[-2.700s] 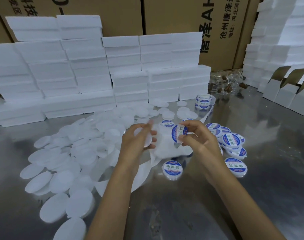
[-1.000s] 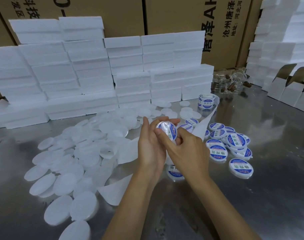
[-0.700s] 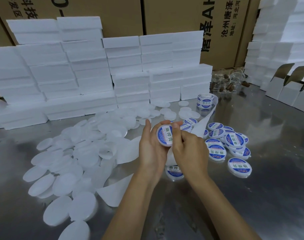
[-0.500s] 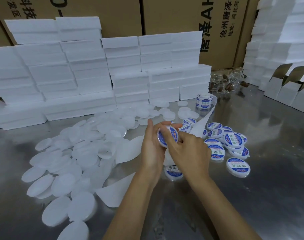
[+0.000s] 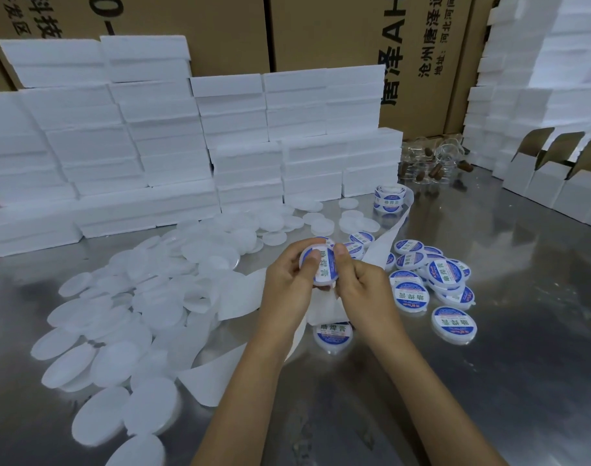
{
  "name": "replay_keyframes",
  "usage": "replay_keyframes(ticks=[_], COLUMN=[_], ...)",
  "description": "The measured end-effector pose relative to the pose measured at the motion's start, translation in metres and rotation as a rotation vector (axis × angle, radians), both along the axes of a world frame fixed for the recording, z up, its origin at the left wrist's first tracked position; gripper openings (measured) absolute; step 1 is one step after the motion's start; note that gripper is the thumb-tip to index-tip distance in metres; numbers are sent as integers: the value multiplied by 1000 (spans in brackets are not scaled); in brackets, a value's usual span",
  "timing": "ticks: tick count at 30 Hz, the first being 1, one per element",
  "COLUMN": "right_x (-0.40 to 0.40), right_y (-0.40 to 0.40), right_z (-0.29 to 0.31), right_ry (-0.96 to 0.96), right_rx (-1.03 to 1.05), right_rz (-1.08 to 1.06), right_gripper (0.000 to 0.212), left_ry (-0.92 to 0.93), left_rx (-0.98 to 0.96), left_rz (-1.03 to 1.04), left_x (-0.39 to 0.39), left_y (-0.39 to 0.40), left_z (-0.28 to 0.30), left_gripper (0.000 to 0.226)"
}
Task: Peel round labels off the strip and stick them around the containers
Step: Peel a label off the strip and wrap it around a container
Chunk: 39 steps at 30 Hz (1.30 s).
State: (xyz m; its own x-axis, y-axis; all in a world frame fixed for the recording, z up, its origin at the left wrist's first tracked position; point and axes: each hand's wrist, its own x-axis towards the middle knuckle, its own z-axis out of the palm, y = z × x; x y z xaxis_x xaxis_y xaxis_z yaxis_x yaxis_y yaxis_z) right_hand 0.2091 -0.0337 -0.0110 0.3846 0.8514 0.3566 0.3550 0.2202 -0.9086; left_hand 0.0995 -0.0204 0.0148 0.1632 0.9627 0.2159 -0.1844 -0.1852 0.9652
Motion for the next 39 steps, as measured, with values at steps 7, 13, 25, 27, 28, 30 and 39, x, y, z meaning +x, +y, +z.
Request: replay_keyframes(ticks=[7,13,25,27,28,30,39], right_x=[3,7,92,101,104,106,57], right_y=[-9,-11,-11,-13,-14,-14,57], right_z=[8,11,-12,-16,-17,-16,15], right_ry=[-4,24,-261,-294,-296,-293,-665], right_rx=[-6,-89,-380,-446,-463,-455,-133], right_rz=[227,292,-712,-753,-768,-802,-272], right_gripper=[55,49,59,60,59,58,15], left_ry=[-33,11,75,82,77,62,-475], left_rx=[-11,-48,-179,-193,-199,-215,-488], left_rz=[163,269,265,269,267,261,-24], left_x=[-10,-11,-18,-20,-20,-22,-38], left_y=[4,5,16,18,18,21,31], left_z=[2,1,-3,-6,-7,-8,-20], left_gripper=[6,25,23,22,22,23,29])
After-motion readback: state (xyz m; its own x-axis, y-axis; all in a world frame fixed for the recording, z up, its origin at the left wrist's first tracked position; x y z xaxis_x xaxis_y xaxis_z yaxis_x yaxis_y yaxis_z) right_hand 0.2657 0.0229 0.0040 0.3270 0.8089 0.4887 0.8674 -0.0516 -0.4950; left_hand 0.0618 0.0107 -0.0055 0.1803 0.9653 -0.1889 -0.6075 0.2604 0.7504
